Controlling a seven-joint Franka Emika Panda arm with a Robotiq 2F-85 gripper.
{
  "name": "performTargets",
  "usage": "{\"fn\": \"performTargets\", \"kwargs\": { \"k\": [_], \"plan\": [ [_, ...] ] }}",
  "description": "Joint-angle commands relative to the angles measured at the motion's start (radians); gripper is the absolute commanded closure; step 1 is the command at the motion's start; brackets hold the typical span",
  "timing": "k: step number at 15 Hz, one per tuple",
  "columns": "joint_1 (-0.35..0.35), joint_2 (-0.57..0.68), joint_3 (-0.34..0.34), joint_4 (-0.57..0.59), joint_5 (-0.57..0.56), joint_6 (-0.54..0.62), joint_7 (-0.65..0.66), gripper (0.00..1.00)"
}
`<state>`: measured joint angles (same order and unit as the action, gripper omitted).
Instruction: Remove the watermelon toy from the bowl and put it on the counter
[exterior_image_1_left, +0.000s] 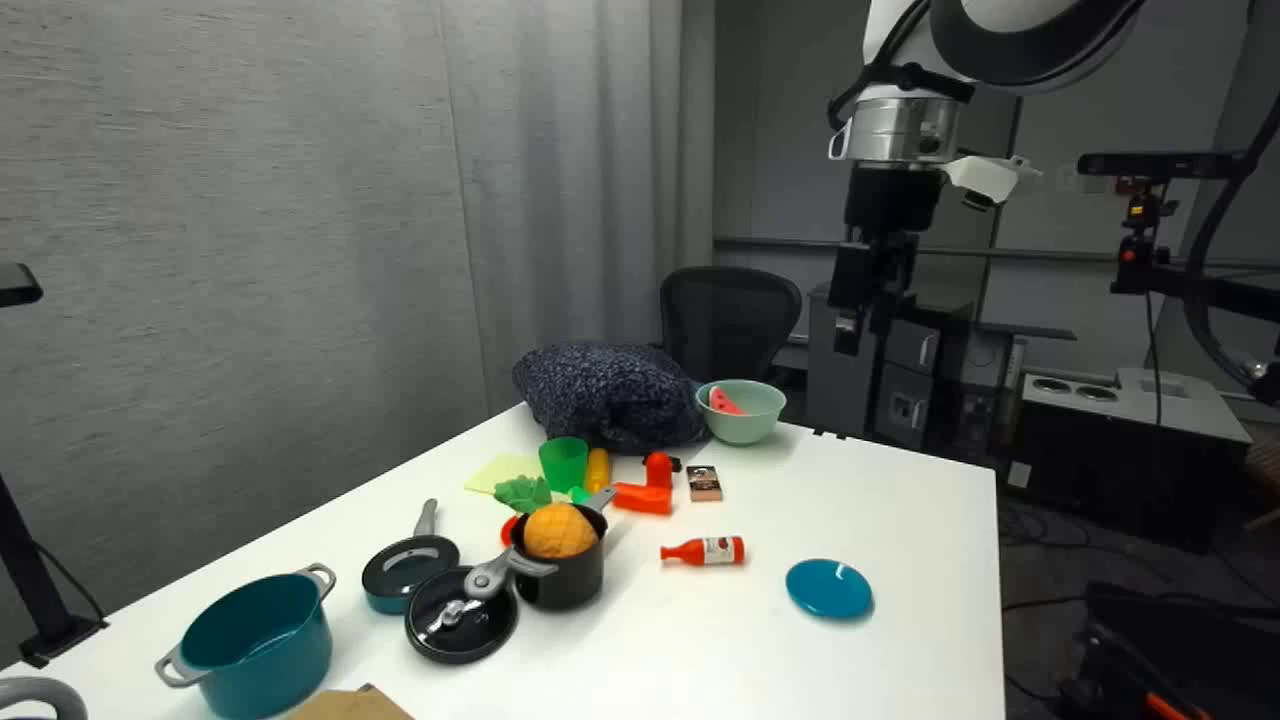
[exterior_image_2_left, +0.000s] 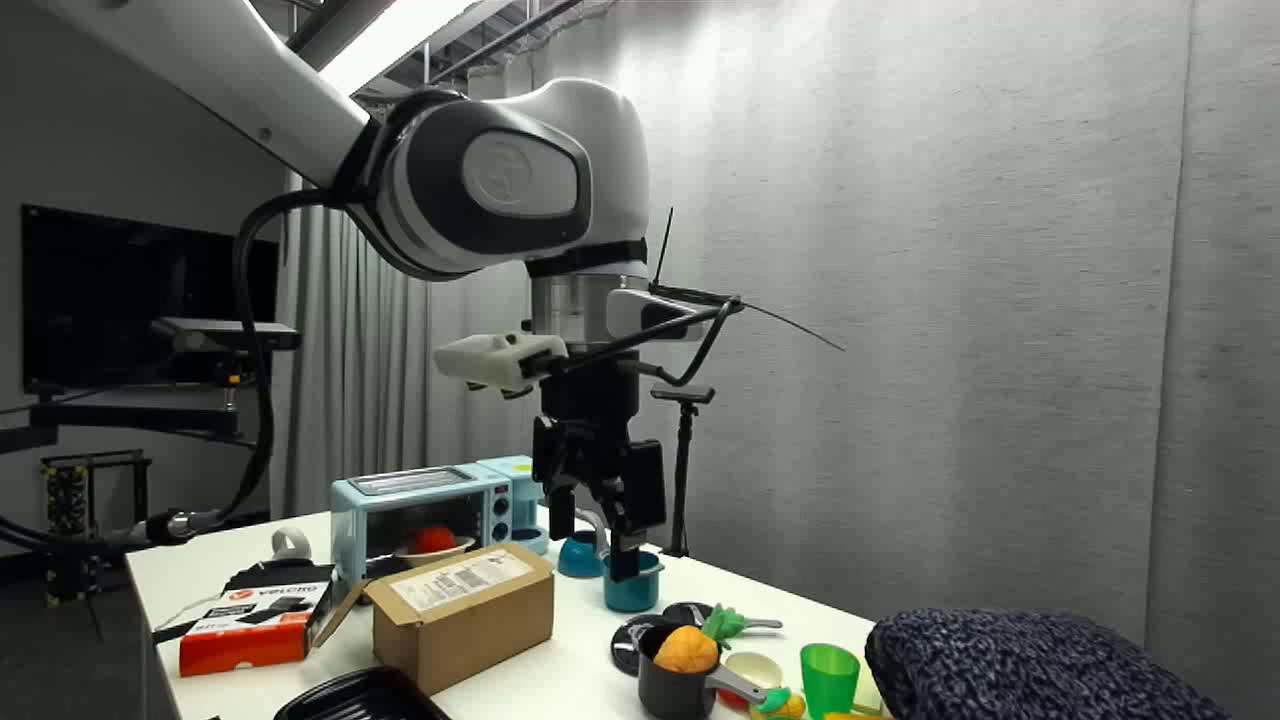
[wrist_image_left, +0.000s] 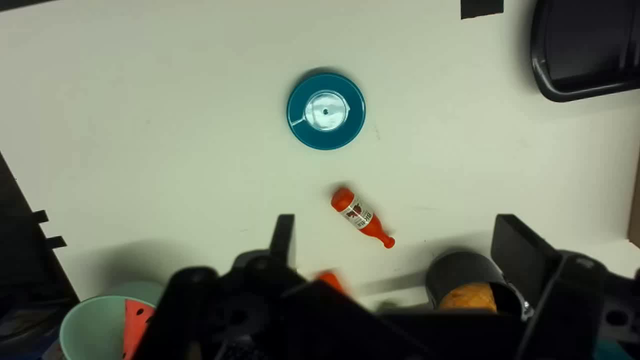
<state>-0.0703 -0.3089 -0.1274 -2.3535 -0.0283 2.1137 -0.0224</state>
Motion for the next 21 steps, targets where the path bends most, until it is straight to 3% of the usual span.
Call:
{"fn": "performTargets", "kwargs": {
  "k": [1,16,21],
  "plan": [
    [-0.011,0.001,0.01,0.002,0.004,-0.002,-0.003,0.0],
    [-0.011,0.001,0.01,0.002,0.004,-0.002,-0.003,0.0],
    [-0.086,0.038,-0.077,0.064,-0.002,0.045,-0.047,0.0]
  ]
}}
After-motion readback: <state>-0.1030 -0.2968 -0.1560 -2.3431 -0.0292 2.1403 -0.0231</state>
